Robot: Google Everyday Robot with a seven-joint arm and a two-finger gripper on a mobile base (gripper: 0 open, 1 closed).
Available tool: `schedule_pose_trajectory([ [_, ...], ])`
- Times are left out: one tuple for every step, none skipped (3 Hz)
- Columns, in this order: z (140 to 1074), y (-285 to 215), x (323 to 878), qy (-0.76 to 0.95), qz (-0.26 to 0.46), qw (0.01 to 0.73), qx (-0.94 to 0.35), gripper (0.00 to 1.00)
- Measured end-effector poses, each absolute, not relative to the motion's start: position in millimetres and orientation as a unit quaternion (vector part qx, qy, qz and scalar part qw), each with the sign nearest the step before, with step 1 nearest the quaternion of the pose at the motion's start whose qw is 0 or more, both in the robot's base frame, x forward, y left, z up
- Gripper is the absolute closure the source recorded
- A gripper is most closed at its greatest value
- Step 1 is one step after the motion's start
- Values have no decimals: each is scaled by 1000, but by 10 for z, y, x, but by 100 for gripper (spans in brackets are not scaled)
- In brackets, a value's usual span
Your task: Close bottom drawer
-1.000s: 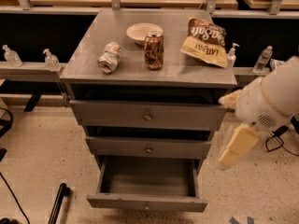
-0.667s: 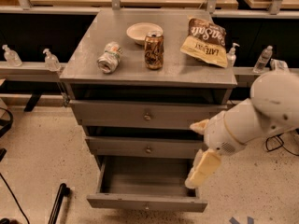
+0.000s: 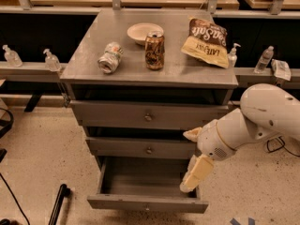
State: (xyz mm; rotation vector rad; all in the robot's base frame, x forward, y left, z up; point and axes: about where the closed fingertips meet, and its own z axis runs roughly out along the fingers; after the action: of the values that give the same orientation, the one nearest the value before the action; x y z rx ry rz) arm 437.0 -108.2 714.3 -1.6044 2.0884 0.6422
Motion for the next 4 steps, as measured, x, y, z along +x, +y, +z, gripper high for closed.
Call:
schedule_pose_trajectory([
  [6791,-1056,4441,740,267,222,-577,0],
  [6123,-1127,4490,723,329,245,-555,0],
  [5470,-1254,4467,714,384,242,-533,0],
  [4669,-1324,4349,713,437,199,-511,0],
])
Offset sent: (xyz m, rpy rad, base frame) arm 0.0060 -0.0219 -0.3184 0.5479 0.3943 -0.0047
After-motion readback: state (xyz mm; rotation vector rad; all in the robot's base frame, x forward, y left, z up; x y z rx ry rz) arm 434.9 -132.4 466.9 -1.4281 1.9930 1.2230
